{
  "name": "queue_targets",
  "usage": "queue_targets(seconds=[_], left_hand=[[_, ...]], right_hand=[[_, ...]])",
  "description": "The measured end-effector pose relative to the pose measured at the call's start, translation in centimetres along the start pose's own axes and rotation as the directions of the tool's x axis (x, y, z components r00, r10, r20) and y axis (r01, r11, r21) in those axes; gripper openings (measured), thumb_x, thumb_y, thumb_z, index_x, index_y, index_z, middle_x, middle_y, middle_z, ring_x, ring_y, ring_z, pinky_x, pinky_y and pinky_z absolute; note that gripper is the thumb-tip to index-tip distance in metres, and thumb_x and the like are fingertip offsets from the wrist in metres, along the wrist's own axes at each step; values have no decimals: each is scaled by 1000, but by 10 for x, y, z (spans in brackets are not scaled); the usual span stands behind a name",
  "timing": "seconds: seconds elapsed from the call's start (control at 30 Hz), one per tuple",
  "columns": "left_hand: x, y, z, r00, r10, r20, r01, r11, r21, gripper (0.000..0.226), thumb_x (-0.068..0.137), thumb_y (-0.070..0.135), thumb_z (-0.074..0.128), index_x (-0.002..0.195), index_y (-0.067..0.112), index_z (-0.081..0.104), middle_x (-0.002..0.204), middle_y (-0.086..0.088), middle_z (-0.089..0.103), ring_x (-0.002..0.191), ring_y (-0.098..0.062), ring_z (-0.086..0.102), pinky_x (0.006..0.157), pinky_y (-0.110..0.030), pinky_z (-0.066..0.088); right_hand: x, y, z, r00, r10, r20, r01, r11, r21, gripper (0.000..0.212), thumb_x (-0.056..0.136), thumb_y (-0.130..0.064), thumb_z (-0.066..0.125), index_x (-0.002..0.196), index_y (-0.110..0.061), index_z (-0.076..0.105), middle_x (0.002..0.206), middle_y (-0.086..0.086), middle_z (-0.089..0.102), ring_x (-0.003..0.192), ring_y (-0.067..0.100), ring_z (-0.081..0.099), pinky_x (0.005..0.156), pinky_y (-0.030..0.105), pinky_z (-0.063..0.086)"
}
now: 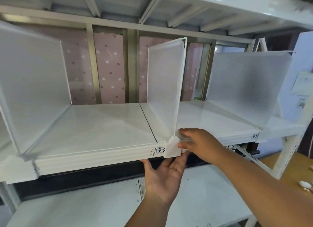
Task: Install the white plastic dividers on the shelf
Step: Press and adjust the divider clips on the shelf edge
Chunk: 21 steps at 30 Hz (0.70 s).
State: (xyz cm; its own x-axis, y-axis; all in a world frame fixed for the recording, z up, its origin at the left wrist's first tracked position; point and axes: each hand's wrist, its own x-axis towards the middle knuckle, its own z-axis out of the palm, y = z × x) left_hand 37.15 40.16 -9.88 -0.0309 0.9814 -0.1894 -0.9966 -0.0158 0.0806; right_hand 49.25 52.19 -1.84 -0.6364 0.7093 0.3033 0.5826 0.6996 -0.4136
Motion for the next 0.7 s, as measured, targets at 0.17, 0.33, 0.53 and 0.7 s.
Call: queue_targets(seconds=[0.17, 0.33, 0.53, 0.7], left_hand=[[5, 9, -15, 998, 2, -62, 0, 1000, 31, 95, 92, 67, 63, 147, -8, 49, 141, -48, 53, 130, -63, 56, 115, -57, 45], [4, 9, -13, 999, -37, -4, 37, 999, -33, 86, 83, 59, 72, 147, 4, 52, 141, -46, 53, 128, -60, 58, 97, -52, 55], [13, 6, -14, 999, -26, -23, 25, 997, -73, 66, 92, 65, 61, 127, 9, 57, 133, -43, 60, 124, -53, 59, 73, -47, 64], [14, 7, -16, 997, -23, -76, 18, 997, -69, 56, 94, 62, 61, 112, 10, 57, 128, -41, 62, 126, -50, 58, 84, -39, 51]], right_hand=[[4, 4, 9, 997, 13, -70, -13, 1000, 4, 55, 84, -37, 77, 136, -23, 62, 145, -5, 56, 133, 13, 49, 106, 20, 31], [2, 7, 20, 989, -14, -148, 6, 999, -51, 51, 86, -38, 75, 134, -22, 63, 145, -7, 55, 134, 12, 48, 108, 21, 30], [-1, 7, 21, 985, -10, -170, 0, 998, -56, 50, 87, -42, 73, 133, -24, 64, 143, -12, 56, 130, 11, 51, 105, 23, 36], [-4, 5, 22, 981, 11, -192, -18, 999, -33, 53, 84, -46, 74, 132, -26, 65, 143, -15, 56, 131, 8, 50, 107, 25, 38]])
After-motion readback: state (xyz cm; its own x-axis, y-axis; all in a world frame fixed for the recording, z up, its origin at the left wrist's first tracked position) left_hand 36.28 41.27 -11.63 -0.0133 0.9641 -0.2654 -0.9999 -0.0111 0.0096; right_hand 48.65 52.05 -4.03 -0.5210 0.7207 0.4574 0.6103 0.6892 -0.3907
